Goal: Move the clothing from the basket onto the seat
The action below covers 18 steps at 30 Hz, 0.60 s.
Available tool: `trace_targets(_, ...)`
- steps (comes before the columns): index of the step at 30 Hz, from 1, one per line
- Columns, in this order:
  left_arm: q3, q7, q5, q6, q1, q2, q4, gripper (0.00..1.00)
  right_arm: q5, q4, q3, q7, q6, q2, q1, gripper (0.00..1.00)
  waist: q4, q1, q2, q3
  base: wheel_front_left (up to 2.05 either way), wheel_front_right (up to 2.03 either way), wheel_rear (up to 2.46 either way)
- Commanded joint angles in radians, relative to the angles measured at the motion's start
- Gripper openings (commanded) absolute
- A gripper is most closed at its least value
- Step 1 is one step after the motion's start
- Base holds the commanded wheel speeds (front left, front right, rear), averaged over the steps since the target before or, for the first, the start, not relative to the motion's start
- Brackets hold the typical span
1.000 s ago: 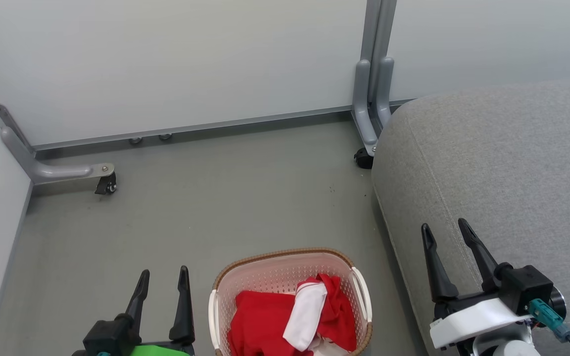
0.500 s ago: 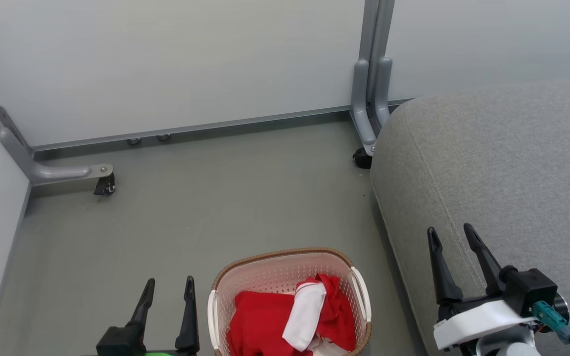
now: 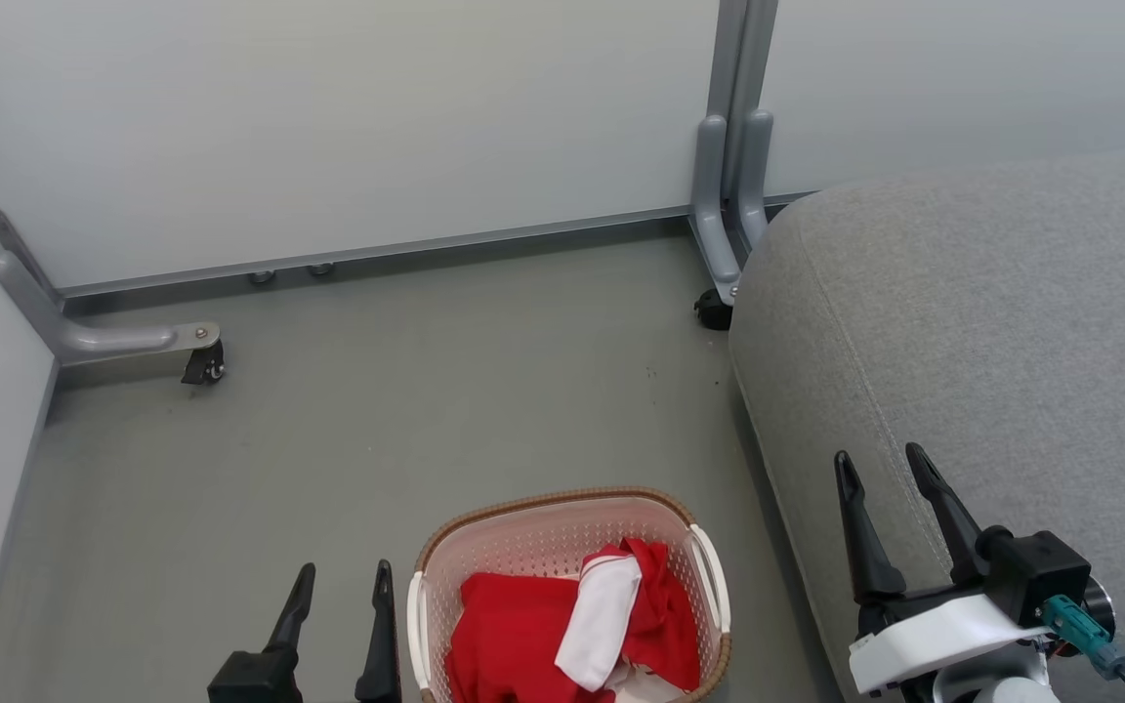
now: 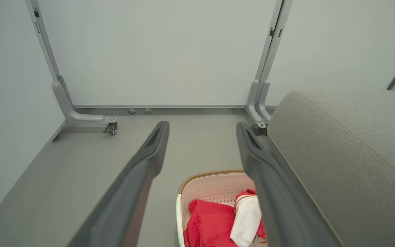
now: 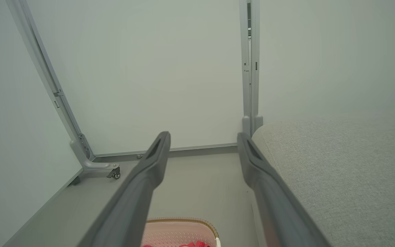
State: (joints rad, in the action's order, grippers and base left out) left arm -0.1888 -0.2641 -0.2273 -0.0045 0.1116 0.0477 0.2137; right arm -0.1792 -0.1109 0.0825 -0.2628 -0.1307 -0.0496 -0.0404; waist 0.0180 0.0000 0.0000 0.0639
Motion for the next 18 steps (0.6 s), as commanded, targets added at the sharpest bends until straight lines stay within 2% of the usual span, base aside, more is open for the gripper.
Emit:
trace_targets(1,-0.006,-0.001,0.011,-0.004,-0.004,0.005,0.006,1.00,0.010,-0.002,-0.001,-0.003,0.000,-0.002,0.003,1.00,-0.015,0.0000,0.0000,-0.008,0.00,0.00,0.00)
trace_targets(11,-0.025,-0.001,0.011,0.015,-0.032,0.005,0.027,1.00,0.014,0.004,-0.008,-0.003,0.000,-0.002,0.007,1.00,-0.068,0.0000,0.0000,-0.056,0.00,0.00,0.00)
trace_targets(15,-0.044,-0.001,0.038,0.029,-0.060,0.005,0.081,1.00,0.012,0.010,0.001,-0.003,0.000,-0.002,0.019,1.00,-0.081,0.0000,0.0000,-0.098,0.00,0.00,0.00)
trace_targets(18,-0.065,-0.001,0.086,0.045,-0.111,0.005,0.155,1.00,0.015,0.022,0.010,-0.003,0.000,-0.002,0.045,1.00,-0.093,0.0000,0.0000,-0.167,0.00,0.00,0.00)
